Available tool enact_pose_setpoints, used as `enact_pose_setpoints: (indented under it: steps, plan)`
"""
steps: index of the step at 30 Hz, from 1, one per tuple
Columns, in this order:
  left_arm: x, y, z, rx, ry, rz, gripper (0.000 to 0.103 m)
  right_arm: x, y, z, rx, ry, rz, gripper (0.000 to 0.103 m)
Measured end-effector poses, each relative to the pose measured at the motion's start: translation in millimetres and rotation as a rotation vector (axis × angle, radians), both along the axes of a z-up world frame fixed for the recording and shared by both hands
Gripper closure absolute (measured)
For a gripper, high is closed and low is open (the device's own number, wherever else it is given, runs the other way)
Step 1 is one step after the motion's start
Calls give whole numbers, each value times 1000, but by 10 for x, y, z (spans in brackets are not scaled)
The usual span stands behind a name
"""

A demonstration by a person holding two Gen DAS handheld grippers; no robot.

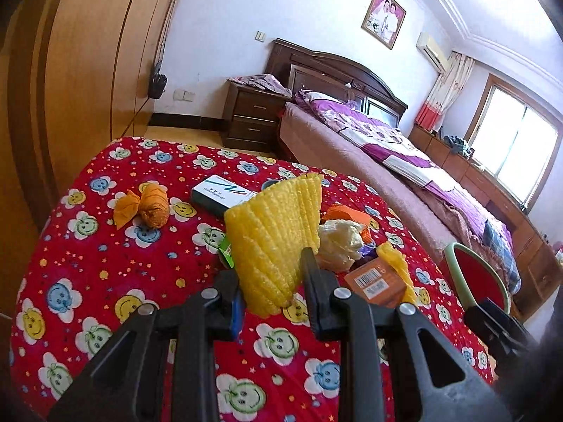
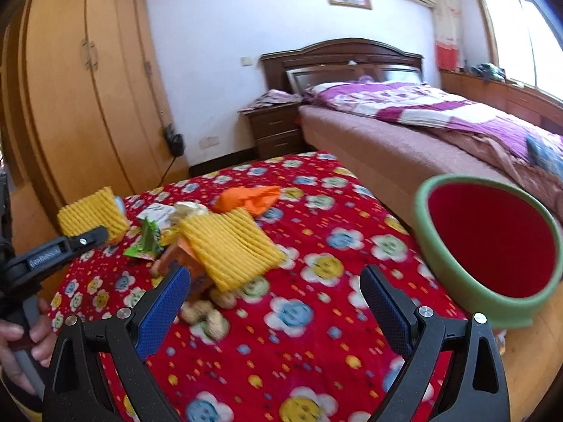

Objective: Collect trash
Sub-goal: 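Grasp a second yellow foam net with the right tool while the left tool holds its net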

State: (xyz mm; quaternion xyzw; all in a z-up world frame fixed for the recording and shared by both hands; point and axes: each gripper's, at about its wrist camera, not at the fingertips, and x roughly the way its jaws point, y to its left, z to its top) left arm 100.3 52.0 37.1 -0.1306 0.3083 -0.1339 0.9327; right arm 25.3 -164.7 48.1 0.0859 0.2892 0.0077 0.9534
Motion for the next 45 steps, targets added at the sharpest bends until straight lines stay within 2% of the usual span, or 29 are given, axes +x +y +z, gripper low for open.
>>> enact_pose_setpoints:
  steps: [4,8,10,14,17,20,22,24,27,45]
  plan:
    - [51,30,-56,-13,-6,-6,75,219,95,0,2,33,48,6]
    - [80,36,-76,-26,-11,-30,75,302,157,-45,-44,58,74,6]
    - [88,4,-80,-21,-21,-48,75,333,155,-100,-30,94,80,6]
    - [103,-88,-94,-31,-15,-99,75,467,138,-203,10,154,85,28]
    - [84,-150,-88,-23,-19,-120,75,563,173,-246,18,160,119,30]
    - [45,-196,-68,-10,-29,-113,75,665,203,-289,38,188,155,55]
    - [33,-195,-55,-9,-30,-104,75,727,224,-337,46,205,173,66]
    - [9,-195,-53,-4,-31,-91,75,745,223,-357,57,212,178,83]
    - [-11,-197,-47,2,-28,-78,75,722,183,-356,74,202,171,92]
    - [-197,-472,144,6,-39,-113,75,158,-203,49,137,51,102,95]
